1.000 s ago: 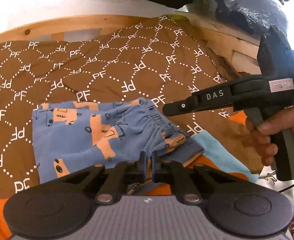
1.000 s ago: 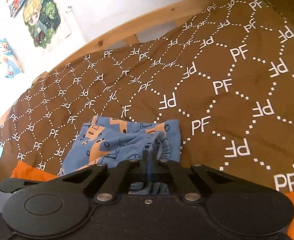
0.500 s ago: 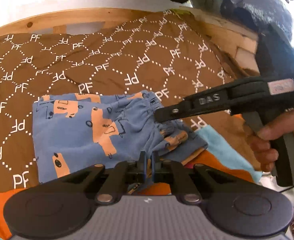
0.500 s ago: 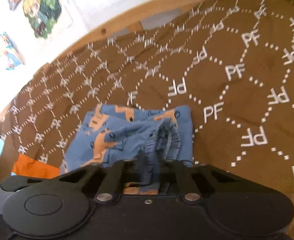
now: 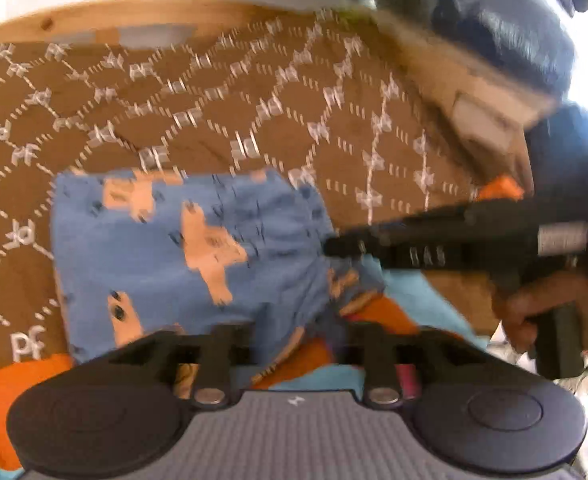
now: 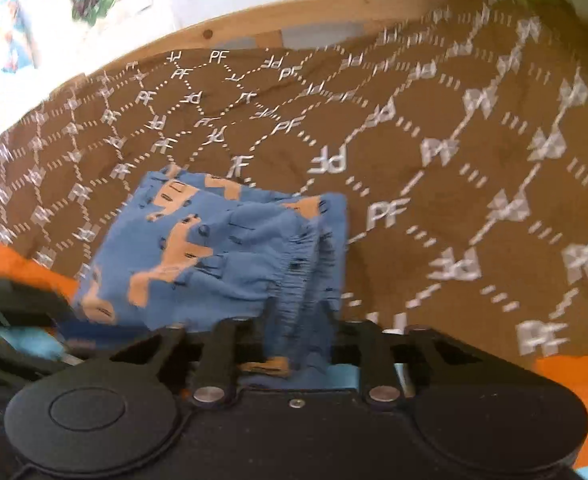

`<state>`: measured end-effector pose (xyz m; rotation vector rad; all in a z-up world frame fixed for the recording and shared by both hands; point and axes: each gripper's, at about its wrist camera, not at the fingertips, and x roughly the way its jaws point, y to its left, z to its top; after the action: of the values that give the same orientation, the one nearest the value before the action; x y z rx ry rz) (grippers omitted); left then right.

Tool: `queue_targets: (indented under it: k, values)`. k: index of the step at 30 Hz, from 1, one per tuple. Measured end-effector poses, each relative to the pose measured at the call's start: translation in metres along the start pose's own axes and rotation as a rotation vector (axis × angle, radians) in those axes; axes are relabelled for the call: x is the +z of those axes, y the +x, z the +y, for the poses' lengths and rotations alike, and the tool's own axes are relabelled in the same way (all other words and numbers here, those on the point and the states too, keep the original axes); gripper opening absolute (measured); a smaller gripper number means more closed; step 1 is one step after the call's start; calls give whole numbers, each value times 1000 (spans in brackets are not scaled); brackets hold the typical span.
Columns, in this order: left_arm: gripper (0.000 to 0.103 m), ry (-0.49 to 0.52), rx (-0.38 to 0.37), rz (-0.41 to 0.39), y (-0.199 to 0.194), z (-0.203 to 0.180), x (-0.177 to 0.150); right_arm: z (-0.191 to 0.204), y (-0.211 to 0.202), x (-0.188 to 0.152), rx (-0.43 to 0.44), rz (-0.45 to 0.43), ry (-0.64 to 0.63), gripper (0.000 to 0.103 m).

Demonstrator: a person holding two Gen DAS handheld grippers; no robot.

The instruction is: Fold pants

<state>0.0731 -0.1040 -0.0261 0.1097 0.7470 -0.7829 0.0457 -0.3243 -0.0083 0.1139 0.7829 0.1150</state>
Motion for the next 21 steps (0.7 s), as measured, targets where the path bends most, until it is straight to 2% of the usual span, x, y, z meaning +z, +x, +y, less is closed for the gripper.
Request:
queue_targets:
  k: [1, 3, 5, 6, 8, 9, 10, 11, 13, 15, 18, 20, 21]
  values:
    - [67, -17, 42, -46, -8, 3, 1, 1, -5, 1, -22, -9, -20, 40]
    - [67, -49, 135, -94, -15, 12, 6, 3, -12, 6, -47, -38, -46, 49]
    - [75, -119, 253, -129, -16, 24, 7, 7, -12, 9, -50, -78, -40, 70]
    - [87, -156, 315, -124, -14, 30, 7, 10, -9, 10, -46, -86, -32, 73]
    - [89, -213, 437, -34, -3, 44, 1, 18, 3, 6, -31, -41, -45, 75]
    - [89, -220, 466, 25, 4, 49, -2, 24, 10, 0, -48, -1, -89, 75]
    - [91, -218, 486, 93, 11, 53, -8, 27, 14, -8, -91, 26, -143, 76]
    - [91, -214, 476, 109, 12, 55, -15, 28, 14, -16, -109, 30, -171, 80]
    - [93, -210, 482, 115, 9, 54, -16, 21, 6, -24, -123, 28, -144, 87]
    - [93, -188, 492, 133, 6, 51, -9, 13, -4, -23, -129, 35, -127, 88]
    - [97, -168, 482, 79, 0, 44, -2, 13, -19, -10, -138, -55, -160, 88]
    - [102, -174, 450, 23, -3, 41, -3, 17, -15, 7, -154, -107, -209, 89]
    - [103, -181, 444, 9, 0, 42, -3, 18, -9, 18, -135, -129, -220, 89]
